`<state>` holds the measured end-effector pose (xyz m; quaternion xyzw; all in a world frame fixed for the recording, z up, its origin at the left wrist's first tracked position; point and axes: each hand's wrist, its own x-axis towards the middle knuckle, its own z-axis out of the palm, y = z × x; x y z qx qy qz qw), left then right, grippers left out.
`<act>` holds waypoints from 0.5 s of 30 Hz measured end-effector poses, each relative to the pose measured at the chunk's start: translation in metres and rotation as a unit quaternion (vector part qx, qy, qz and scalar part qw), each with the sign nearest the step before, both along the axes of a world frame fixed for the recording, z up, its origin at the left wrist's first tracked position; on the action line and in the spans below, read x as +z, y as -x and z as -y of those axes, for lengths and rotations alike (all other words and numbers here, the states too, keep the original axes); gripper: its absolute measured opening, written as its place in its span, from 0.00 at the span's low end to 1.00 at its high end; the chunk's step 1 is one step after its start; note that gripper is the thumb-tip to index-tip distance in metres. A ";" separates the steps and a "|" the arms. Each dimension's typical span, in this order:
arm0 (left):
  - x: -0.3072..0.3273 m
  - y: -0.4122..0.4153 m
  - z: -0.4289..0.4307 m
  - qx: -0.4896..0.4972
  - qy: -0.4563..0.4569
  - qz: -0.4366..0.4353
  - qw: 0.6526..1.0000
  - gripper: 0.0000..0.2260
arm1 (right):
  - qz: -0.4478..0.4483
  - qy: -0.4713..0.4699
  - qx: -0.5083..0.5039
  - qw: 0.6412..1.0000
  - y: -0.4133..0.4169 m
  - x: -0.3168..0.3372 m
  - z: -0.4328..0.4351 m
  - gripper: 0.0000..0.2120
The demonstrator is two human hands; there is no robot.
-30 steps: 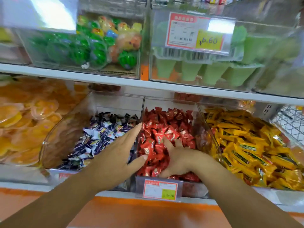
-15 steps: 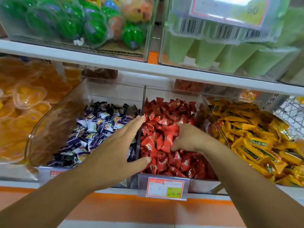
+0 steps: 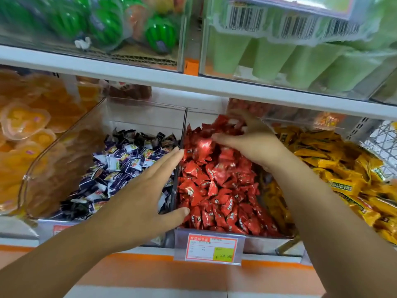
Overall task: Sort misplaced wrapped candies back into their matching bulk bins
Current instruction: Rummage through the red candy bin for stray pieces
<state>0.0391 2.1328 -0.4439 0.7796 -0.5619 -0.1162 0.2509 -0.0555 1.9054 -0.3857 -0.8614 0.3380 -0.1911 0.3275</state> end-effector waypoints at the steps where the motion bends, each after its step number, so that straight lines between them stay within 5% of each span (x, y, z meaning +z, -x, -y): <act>1: 0.000 0.000 0.000 -0.001 0.000 -0.005 1.000 0.43 | -0.013 0.036 -0.004 0.999 0.002 0.000 0.003 0.34; 4: 0.001 -0.002 0.000 -0.006 -0.001 -0.020 1.000 0.43 | -0.061 0.155 0.051 0.985 0.013 0.008 -0.006 0.24; 6: 0.001 -0.002 0.000 -0.008 -0.002 -0.034 0.999 0.44 | -0.112 0.163 0.179 0.964 0.018 0.004 -0.024 0.18; 9: 0.001 -0.002 0.000 -0.008 0.003 -0.053 0.999 0.45 | -0.235 0.120 0.316 0.911 0.014 -0.027 -0.056 0.28; 15: 0.000 -0.001 -0.003 -0.006 0.007 -0.065 0.998 0.45 | -0.350 0.206 0.220 0.887 0.006 -0.050 -0.041 0.35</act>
